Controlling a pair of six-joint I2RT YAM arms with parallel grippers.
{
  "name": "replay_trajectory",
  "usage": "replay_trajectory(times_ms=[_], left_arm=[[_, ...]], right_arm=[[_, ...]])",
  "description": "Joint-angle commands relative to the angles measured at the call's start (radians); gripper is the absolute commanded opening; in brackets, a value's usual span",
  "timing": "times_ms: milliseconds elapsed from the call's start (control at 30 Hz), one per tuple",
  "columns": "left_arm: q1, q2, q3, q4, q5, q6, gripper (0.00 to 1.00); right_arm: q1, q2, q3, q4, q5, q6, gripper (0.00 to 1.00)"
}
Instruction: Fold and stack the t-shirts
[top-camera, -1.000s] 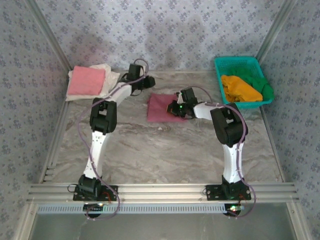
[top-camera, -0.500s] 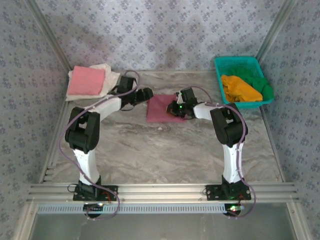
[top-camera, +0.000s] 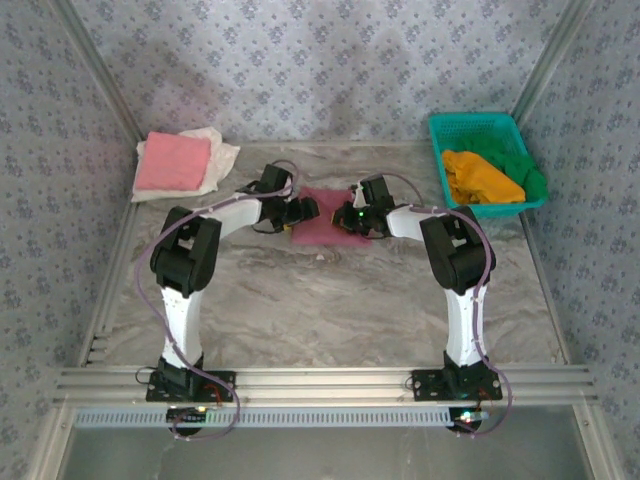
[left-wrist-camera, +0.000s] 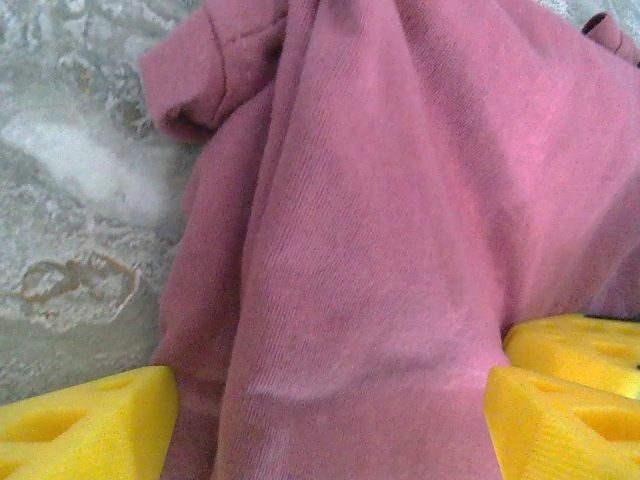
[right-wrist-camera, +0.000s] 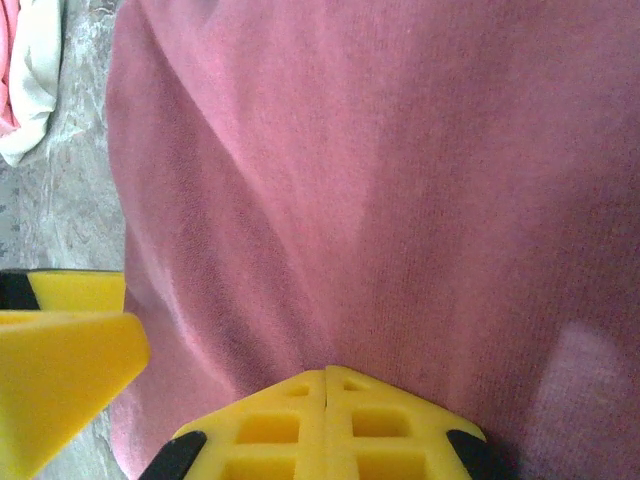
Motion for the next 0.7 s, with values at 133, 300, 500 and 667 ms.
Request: replay_trajectory(times_ms=[133, 300, 500, 667], left_arm=[[-0.028, 0.105, 0.082, 0.026, 0.032, -0.001, 0.69], [-0.048, 0.151, 0.134, 0.044, 0.052, -0.026, 0.60], [-0.043, 0.181, 0.171, 0.013, 0.033, -0.006, 0.05], [0.003, 0.092, 0.128, -0.022, -0.050, 0.070, 0.00]], right_arm=[[0.006, -0.023, -0.010, -0.007, -0.050, 0.018, 0.00], [0.002, -0.036, -0.022, 0.007, -0.055, 0.025, 0.00], [-0.002, -0.059, -0.030, 0.028, -0.080, 0.031, 0.00], [-0.012, -0.196, 0.002, -0.080, -0.151, -0.046, 0.29]])
